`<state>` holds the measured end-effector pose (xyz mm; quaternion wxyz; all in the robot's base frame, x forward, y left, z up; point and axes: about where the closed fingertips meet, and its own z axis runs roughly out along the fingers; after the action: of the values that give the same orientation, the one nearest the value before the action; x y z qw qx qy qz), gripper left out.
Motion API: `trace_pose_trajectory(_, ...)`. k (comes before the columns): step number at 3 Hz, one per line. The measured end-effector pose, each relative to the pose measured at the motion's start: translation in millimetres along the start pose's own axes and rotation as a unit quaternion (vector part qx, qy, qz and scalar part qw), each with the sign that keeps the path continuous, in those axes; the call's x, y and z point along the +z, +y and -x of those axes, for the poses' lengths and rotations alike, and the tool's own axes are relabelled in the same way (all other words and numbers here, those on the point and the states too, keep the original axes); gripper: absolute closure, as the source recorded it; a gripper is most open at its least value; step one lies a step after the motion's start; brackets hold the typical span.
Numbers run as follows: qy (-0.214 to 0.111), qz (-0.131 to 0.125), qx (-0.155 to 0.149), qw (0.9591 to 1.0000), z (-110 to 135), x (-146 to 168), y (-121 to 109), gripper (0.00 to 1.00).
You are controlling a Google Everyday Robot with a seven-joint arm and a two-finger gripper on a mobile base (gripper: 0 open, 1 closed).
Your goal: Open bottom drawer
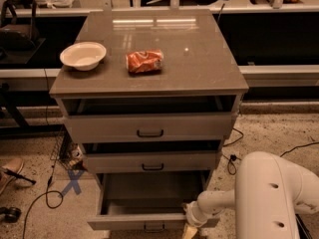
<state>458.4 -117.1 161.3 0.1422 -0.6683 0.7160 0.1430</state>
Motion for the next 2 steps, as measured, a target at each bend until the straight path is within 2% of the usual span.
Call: trace_pose_trajectory(2,0.010,0.014,0.032,0.9993,-10.9,0.4,33.9,0.65)
